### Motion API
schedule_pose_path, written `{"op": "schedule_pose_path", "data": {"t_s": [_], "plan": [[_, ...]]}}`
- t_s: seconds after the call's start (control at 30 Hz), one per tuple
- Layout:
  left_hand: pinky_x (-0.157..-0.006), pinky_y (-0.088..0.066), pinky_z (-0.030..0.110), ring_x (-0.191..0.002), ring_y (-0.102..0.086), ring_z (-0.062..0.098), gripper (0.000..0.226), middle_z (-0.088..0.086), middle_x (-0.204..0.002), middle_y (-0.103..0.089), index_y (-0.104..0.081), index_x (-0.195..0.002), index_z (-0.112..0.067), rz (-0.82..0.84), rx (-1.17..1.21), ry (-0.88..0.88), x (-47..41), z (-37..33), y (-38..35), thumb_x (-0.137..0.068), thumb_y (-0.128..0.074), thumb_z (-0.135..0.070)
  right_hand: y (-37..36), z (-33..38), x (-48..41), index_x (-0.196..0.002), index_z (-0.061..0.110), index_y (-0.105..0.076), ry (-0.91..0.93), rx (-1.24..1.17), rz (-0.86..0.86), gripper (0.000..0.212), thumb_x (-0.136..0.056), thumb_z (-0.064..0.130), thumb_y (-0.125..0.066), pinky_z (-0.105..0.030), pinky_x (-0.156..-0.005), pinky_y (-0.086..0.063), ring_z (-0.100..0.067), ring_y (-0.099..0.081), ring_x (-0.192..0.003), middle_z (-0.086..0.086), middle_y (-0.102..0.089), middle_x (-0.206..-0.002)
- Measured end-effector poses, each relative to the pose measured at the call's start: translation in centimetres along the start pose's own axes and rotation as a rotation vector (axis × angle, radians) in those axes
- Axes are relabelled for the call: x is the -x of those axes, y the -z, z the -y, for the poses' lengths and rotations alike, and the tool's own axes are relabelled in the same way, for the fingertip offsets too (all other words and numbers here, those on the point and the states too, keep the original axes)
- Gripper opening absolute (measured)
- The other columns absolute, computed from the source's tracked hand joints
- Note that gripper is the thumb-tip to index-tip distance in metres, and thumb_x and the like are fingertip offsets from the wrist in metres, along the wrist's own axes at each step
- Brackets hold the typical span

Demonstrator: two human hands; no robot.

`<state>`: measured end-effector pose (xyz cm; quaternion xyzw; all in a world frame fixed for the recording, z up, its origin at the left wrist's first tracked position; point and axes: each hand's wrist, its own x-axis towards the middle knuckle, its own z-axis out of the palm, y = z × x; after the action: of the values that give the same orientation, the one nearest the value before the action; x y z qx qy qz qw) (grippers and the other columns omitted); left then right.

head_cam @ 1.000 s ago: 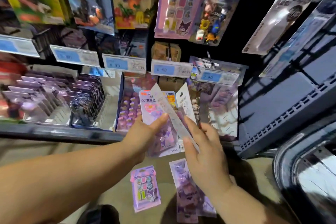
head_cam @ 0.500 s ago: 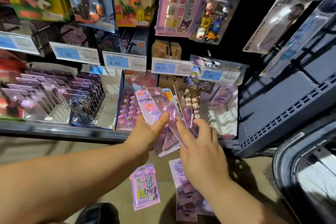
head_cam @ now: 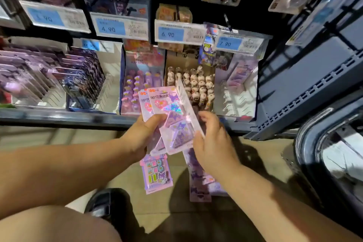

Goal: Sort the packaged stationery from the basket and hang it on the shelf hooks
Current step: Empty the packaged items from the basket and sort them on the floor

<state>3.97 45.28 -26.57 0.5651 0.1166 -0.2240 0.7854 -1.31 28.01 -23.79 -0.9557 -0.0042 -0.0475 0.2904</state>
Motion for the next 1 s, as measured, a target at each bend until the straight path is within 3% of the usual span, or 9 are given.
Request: {"op": "schedule_pose_path", "data": {"t_s": [0.13, 0.33, 0.43, 0.5, 0.57, 0.63, 0.7, 0.83, 1.0], "plan": [[-0.071, -0.060, 0.031, -0.086, -0.073, 0.020, 0.024, 0.009, -0.108, -0.073, -0.054, -0.123, -0.016, 0.013, -0.042, 0.090, 0.1, 2.6, 0.7, -0.100, -0.047, -0.018, -1.4, -2.9, 0.9, -0.127, 0.017, -0.045, -0.199, -0.168, -0.002, 0.034, -0.094, 0.014, -0.052, -0.038, -0.078, -0.047, -0.032, -0.058, -0.103, -0.013, -0.061, -0.116], [-0.075, -0.046, 0.040, -0.090, -0.059, 0.033, 0.013, 0.016, -0.101, -0.067, -0.062, -0.095, -0.022, -0.010, -0.188, 0.198, -0.3, 4.6, 1.8, -0.088, -0.065, -0.033, -4.6, -8.4, 3.7, -0.130, 0.030, -0.035, -0.502, 0.043, 0.202, 0.043, -0.094, 0.015, -0.053, -0.021, -0.050, -0.044, -0.017, -0.056, -0.081, -0.007, -0.056, -0.120], [-0.064, -0.055, 0.041, -0.087, -0.066, 0.024, 0.005, 0.006, -0.094, -0.071, -0.059, -0.094, -0.024, -0.046, -0.194, 0.269, -0.6, 5.3, 2.4, -0.094, -0.059, -0.029, -4.9, -11.6, 5.0, -0.131, 0.025, -0.033, -0.526, 0.282, 0.348, 0.043, -0.093, 0.016, -0.052, -0.030, -0.071, -0.050, -0.024, -0.056, -0.101, -0.009, -0.054, -0.125], [-0.056, -0.058, 0.039, -0.085, -0.069, 0.023, 0.004, 0.005, -0.095, -0.074, -0.059, -0.099, -0.022, -0.045, -0.174, 0.301, -0.7, 5.9, 2.8, -0.096, -0.056, -0.023, -5.2, -13.4, 5.5, -0.130, 0.018, -0.035, -0.447, 0.415, 0.437, 0.040, -0.093, 0.012, -0.049, -0.033, -0.097, -0.042, -0.027, -0.044, -0.123, -0.011, -0.048, -0.134], [-0.058, -0.059, 0.038, -0.082, -0.070, 0.025, 0.010, 0.006, -0.091, -0.075, -0.061, -0.102, -0.019, -0.036, -0.166, 0.304, -0.5, 6.6, 2.8, -0.092, -0.063, -0.019, -6.0, -14.7, 5.7, -0.134, 0.015, -0.033, -0.375, 0.493, 0.494, 0.045, -0.092, 0.005, -0.044, -0.034, -0.107, -0.033, -0.028, -0.035, -0.130, -0.012, -0.041, -0.139], [-0.077, -0.057, 0.042, -0.085, -0.068, 0.028, 0.030, 0.007, -0.090, -0.075, -0.063, -0.106, -0.015, -0.039, -0.182, 0.317, -0.4, 7.2, 2.9, -0.079, -0.074, -0.021, -6.7, -14.9, 5.7, -0.140, 0.014, -0.030, -0.335, 0.492, 0.557, 0.053, -0.090, -0.002, -0.037, -0.036, -0.109, -0.030, -0.029, -0.030, -0.133, -0.011, -0.036, -0.143], [-0.084, -0.053, 0.042, -0.089, -0.067, 0.030, 0.042, 0.010, -0.094, -0.074, -0.062, -0.113, -0.012, -0.051, -0.197, 0.347, -0.5, 7.7, 2.8, -0.075, -0.078, -0.021, -7.3, -15.0, 5.7, -0.140, 0.015, -0.031, -0.298, 0.472, 0.629, 0.056, -0.088, -0.005, -0.036, -0.038, -0.108, -0.031, -0.028, -0.027, -0.134, -0.010, -0.033, -0.144], [-0.071, -0.058, 0.033, -0.085, -0.069, 0.026, 0.034, 0.012, -0.103, -0.073, -0.059, -0.121, -0.009, -0.056, -0.185, 0.378, -0.8, 8.1, 2.9, -0.089, -0.067, -0.017, -8.1, -15.3, 5.7, -0.139, 0.016, -0.032, -0.244, 0.414, 0.697, 0.055, -0.088, -0.003, -0.040, -0.043, -0.111, -0.030, -0.027, -0.024, -0.135, -0.006, -0.029, -0.145], [-0.061, -0.059, 0.028, -0.079, -0.073, 0.022, 0.034, 0.012, -0.103, -0.074, -0.059, -0.120, -0.009, 0.024, -0.142, 0.387, -0.6, 7.9, 2.9, -0.088, -0.064, -0.018, -8.3, -15.8, 6.2, -0.145, 0.020, -0.029, -0.226, 0.355, 0.830, 0.062, -0.091, 0.036, -0.055, -0.045, -0.117, -0.020, -0.027, -0.010, -0.145, -0.001, -0.014, -0.158]]}}
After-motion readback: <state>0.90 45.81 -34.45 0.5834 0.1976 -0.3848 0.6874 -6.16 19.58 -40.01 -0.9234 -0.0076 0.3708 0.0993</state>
